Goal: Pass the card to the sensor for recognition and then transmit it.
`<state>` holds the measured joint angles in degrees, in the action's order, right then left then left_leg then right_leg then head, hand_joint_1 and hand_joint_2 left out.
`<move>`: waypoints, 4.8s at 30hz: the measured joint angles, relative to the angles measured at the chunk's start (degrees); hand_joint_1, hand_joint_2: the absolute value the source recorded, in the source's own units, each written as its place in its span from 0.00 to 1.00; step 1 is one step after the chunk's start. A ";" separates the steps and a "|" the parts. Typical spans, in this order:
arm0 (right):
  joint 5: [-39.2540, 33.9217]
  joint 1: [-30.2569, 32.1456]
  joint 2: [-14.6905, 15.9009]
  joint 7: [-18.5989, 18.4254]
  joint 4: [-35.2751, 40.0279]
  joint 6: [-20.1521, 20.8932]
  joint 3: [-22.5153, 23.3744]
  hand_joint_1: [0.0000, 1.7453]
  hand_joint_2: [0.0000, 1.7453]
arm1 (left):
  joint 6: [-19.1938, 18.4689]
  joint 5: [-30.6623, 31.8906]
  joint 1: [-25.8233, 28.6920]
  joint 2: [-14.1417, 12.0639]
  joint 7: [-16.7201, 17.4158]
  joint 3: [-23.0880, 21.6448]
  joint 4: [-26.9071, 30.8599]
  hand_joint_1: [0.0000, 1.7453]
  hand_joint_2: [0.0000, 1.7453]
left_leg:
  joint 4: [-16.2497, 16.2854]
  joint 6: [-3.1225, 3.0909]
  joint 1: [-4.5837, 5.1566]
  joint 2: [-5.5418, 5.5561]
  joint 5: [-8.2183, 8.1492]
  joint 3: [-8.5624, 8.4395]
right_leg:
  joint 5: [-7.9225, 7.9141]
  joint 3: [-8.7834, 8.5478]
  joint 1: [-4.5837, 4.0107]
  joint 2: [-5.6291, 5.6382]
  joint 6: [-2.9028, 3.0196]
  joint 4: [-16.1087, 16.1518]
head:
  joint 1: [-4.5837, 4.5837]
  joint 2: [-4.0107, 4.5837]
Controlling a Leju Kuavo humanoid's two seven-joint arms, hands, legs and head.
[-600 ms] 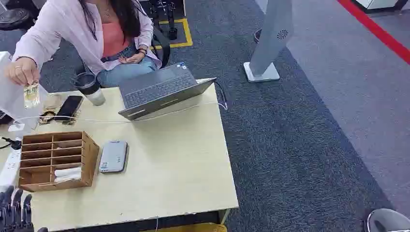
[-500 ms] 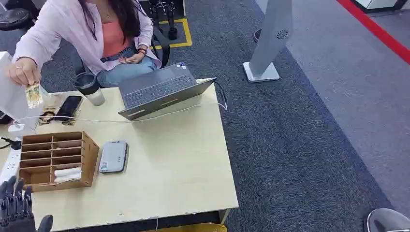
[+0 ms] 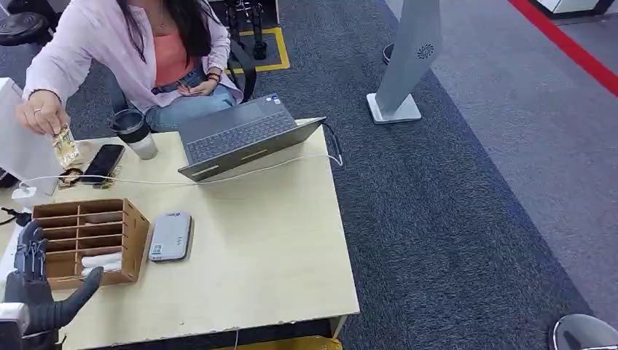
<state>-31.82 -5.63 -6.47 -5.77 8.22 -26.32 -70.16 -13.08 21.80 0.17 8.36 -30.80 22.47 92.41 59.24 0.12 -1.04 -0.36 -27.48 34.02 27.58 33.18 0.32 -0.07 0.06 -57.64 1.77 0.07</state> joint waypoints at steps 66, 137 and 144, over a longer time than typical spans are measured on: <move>4.31 -1.50 -0.63 -6.23 -0.22 4.35 -10.80 0.00 0.00 | 47.97 44.69 -18.95 -14.52 17.30 -15.35 -23.81 1.00 1.00 | 0.01 -0.01 0.00 -0.01 0.03 0.02 | -0.03 0.00 0.00 0.01 0.04 -0.02 | 0.00 0.00; -3.80 -1.36 -0.31 -2.93 -0.66 7.78 -8.39 0.00 0.00 | 50.31 64.86 -25.24 -10.56 30.43 -26.65 -51.28 1.00 1.00 | 0.02 0.02 0.01 0.01 0.06 -0.18 | -0.05 -0.20 0.01 0.01 0.04 -0.04 | -0.04 0.00; -4.68 -1.36 -0.29 -2.93 -0.66 7.72 -8.50 0.00 0.00 | 52.51 65.34 -22.67 -8.91 29.60 -26.89 -47.57 1.00 1.00 | 0.03 0.01 0.02 0.01 0.05 -0.16 | -0.04 -0.20 0.01 0.01 0.04 -0.03 | -0.02 0.00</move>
<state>-36.50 -7.00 -6.76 -8.70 7.56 -18.60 -78.66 39.43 87.14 -22.50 -0.55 -1.20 -4.41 44.84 59.26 0.13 -1.02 -0.35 -27.43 33.86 27.54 32.98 0.34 -0.07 0.10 -57.66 1.75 0.07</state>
